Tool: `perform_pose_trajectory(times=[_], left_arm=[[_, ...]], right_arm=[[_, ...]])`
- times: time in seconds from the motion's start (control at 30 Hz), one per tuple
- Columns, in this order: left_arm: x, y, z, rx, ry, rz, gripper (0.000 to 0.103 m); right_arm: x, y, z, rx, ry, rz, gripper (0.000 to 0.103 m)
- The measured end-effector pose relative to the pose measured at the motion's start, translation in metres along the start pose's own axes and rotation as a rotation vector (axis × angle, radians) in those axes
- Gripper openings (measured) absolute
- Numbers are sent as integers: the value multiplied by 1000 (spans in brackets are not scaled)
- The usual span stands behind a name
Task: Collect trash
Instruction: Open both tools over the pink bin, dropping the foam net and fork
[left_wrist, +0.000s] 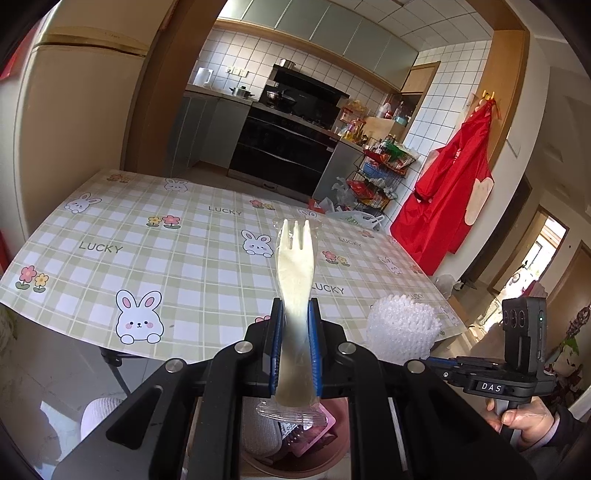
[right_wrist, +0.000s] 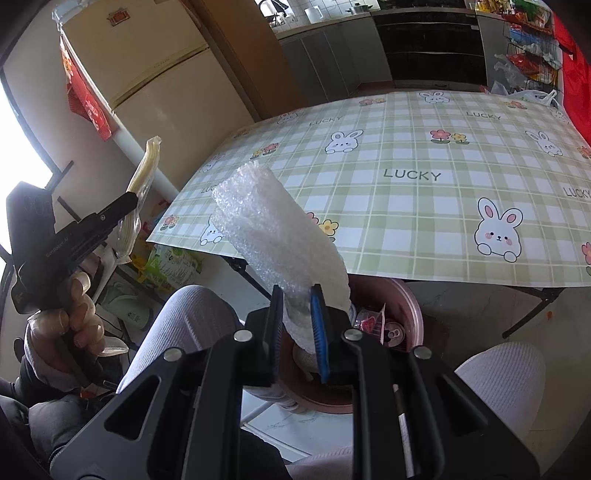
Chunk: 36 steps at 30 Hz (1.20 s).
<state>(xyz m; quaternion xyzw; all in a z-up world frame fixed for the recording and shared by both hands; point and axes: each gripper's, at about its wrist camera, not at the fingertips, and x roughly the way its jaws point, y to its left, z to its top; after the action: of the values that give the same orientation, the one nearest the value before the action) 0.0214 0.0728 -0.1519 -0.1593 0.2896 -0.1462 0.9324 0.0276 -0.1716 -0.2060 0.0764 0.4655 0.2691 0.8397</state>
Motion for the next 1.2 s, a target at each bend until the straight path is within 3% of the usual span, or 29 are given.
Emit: perform_pose_trajectory(times=[0.4,0.67,0.8,0.87,0.93,0.97,1.2], left_arm=[[26,9,-4,-16,58,3,13],[26,9,-6,-16,62,2,13],[24,7,-7,-8,62,-3,13],[25,4,-8,-5,69,-9,13],[25,0,-9,4,75,-18,13],[26,-3,-10,12,78,-22,13],[34,-23,-13,61,117,-71,13]], right_arm=[[38,-16,-5,52,112,13,20],[41,-16,-8,58,121,16,29],[25,-16,-3,47,57,-17,46],[13,-11,4,12,8,-50,63],[-2,-6,14,-32,-61,-92,88],[-12,-1,19,-58,-108,-118,93],[-54,11,51,-156,-286,-238,97]])
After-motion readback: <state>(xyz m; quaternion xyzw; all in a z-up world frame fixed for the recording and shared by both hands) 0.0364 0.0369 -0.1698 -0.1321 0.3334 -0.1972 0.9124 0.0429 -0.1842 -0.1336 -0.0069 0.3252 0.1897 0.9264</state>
